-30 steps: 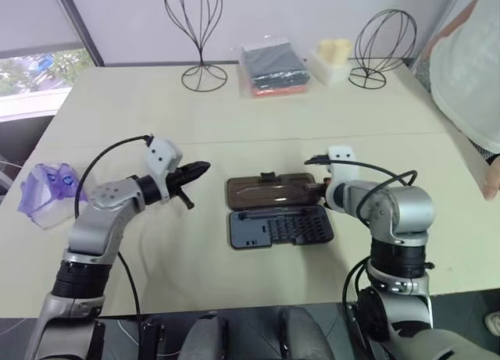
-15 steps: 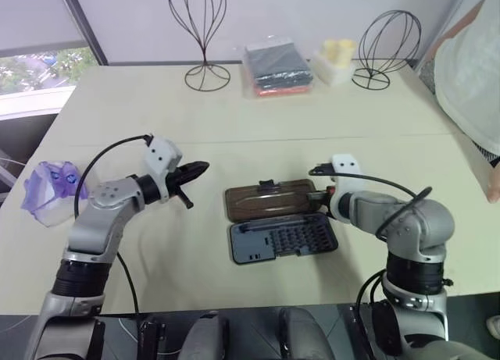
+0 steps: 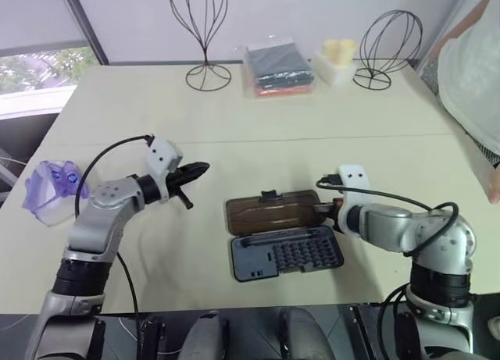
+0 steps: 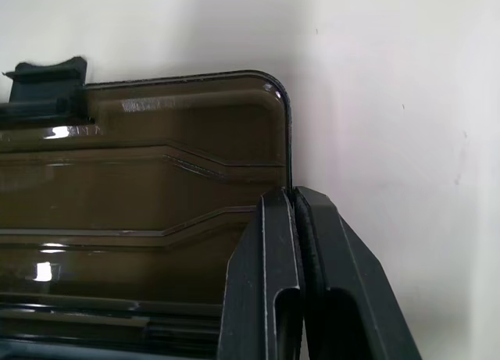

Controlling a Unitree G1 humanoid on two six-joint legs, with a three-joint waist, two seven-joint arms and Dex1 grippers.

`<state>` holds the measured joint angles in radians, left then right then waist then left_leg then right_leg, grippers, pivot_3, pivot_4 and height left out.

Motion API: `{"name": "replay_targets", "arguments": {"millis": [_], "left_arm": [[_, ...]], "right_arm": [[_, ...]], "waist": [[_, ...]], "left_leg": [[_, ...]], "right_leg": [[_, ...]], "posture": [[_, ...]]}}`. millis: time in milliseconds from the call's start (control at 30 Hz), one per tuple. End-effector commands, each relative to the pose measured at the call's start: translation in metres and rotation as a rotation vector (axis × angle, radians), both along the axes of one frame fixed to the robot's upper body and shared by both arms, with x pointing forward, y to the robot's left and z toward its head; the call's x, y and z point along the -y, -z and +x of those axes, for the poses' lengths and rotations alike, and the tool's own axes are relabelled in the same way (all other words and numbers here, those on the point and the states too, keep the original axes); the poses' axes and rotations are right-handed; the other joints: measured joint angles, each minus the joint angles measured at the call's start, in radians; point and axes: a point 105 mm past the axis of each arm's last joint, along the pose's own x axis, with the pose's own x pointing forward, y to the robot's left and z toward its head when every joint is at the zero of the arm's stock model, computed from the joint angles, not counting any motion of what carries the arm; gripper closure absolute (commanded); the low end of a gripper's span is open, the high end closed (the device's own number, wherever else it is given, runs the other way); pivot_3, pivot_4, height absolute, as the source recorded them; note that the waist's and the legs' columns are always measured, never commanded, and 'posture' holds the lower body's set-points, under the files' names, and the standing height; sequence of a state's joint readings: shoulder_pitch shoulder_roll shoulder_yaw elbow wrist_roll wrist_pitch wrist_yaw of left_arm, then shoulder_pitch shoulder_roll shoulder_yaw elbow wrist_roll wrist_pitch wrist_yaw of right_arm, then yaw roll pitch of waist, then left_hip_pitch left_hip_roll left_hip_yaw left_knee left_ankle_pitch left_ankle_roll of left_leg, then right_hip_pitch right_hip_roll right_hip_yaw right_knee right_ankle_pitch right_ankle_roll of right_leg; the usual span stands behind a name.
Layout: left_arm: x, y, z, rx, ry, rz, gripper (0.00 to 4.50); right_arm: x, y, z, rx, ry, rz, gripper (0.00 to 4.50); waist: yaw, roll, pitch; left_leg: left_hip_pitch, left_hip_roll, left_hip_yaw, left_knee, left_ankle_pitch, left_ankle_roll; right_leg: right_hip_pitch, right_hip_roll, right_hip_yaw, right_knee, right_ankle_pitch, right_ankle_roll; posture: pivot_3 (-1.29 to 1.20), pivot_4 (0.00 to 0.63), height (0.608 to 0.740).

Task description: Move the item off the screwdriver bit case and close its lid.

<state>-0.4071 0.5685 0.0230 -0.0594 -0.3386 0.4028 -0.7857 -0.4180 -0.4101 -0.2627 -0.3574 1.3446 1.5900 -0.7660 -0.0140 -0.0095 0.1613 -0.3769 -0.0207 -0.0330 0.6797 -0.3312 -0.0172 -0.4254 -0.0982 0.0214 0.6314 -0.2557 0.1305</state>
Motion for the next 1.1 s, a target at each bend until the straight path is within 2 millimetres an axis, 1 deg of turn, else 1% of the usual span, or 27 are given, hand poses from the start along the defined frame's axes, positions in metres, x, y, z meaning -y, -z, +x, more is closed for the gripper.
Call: {"name": "replay_targets", "arguments": {"millis": [33,267,400,700,733,800,867,900,967,1000,1033,1100], "left_arm": [[0.001,-0.014,0.0,0.063,0.011,0.0,4.5],[0.0,-0.012,-0.002,0.059,0.01,0.002,4.5],[0.001,-0.013,-0.001,0.061,0.011,0.001,4.5],[0.003,-0.012,-0.002,0.058,0.017,0.0,4.5],[0.003,-0.011,-0.002,0.056,0.02,0.001,4.5],[0.005,-0.01,-0.005,0.048,0.035,0.001,4.5],[0.006,-0.01,-0.009,0.039,0.056,-0.003,4.5],[0.006,-0.01,-0.011,0.038,0.066,-0.007,4.5],[0.006,-0.013,-0.015,0.034,0.083,-0.029,4.5],[0.006,-0.015,-0.017,0.031,0.09,-0.04,4.5],[0.007,-0.015,-0.021,0.026,0.114,-0.039,4.5],[0.009,-0.016,-0.029,0.016,0.162,-0.028,4.5]], "right_arm": [[0.008,0.004,-0.008,-0.037,0.019,-0.021,4.46],[0.012,0.0,-0.023,-0.123,0.128,0.001,4.46],[0.013,0.0,-0.023,-0.127,0.165,-0.007,4.46],[0.004,-0.006,-0.019,-0.107,0.119,-0.008,4.46],[0.003,-0.006,-0.019,-0.106,0.11,-0.01,4.21],[0.002,-0.008,-0.018,-0.1,0.097,-0.017,3.54],[0.002,-0.012,-0.016,-0.087,0.087,-0.024,2.55],[0.002,-0.014,-0.015,-0.08,0.083,-0.025,1.99],[0.003,-0.02,-0.012,-0.063,0.076,-0.03,1.04],[0.004,-0.022,-0.011,-0.055,0.072,-0.033,0.47],[0.004,-0.026,-0.01,-0.04,0.065,-0.034,0.04],[0.003,-0.033,-0.007,-0.006,0.041,-0.043,0.04]], "waist": [[0.0,0.0,0.0],[0.0,-0.001,0.001],[0.0,-0.001,0.001],[0.0,-0.001,0.001],[0.0,-0.001,0.001],[-0.001,-0.001,0.001],[0.0,-0.001,0.001],[0.0,-0.001,0.001],[0.0,-0.001,0.001],[0.002,-0.001,0.001],[0.002,-0.001,0.001],[0.001,-0.001,0.001]], "left_leg": [[0.0,0.0,0.0,0.0,0.0,0.0],[-0.002,0.0,0.0,0.001,0.0,0.001],[-0.002,0.0,0.0,0.001,0.0,0.001],[-0.003,0.001,0.0,0.002,0.0,0.001],[-0.003,0.001,0.0,0.002,0.0,0.001],[-0.003,0.001,0.0,0.002,0.0,0.001],[-0.003,0.001,0.0,0.002,0.0,0.001],[-0.003,0.001,0.0,0.002,0.0,0.001],[-0.003,0.002,0.0,0.002,0.0,0.001],[-0.003,0.002,0.0,0.002,0.0,0.001],[-0.003,0.002,0.0,0.002,0.0,0.001],[-0.004,0.002,0.0,0.002,0.0,0.001]], "right_leg": [[0.0,0.0,0.0,0.0,0.0,0.0],[0.0,-0.001,0.0,-0.002,0.0,0.0],[0.0,0.0,0.0,-0.002,0.0,0.0],[0.0,0.0,0.0,-0.003,0.0,0.0],[0.0,0.0,0.0,-0.003,0.0,0.0],[0.0,0.0,0.0,-0.003,0.0,0.0],[0.0,0.0,0.0,-0.003,0.0,0.0],[0.0,0.0,0.0,-0.003,0.0,0.0],[0.0,0.0,0.0,-0.003,0.0,0.0],[0.0,0.0,0.0,-0.003,0.0,0.0],[0.0,0.0,0.0,-0.003,0.0,0.0],[0.0,0.0,0.0,-0.003,0.0,0.0]], "posture": [[0.0,0.15,0.74],[0.0,0.15,0.74],[0.0,0.15,0.74],[0.0,0.15,0.74],[0.0,0.15,0.74],[0.0,0.15,0.74],[0.0,0.15,0.74],[0.0,0.15,0.74],[0.0,0.15,0.74],[0.0,0.15,0.74],[0.0,0.15,0.74],[0.0,0.15,0.74]]}}
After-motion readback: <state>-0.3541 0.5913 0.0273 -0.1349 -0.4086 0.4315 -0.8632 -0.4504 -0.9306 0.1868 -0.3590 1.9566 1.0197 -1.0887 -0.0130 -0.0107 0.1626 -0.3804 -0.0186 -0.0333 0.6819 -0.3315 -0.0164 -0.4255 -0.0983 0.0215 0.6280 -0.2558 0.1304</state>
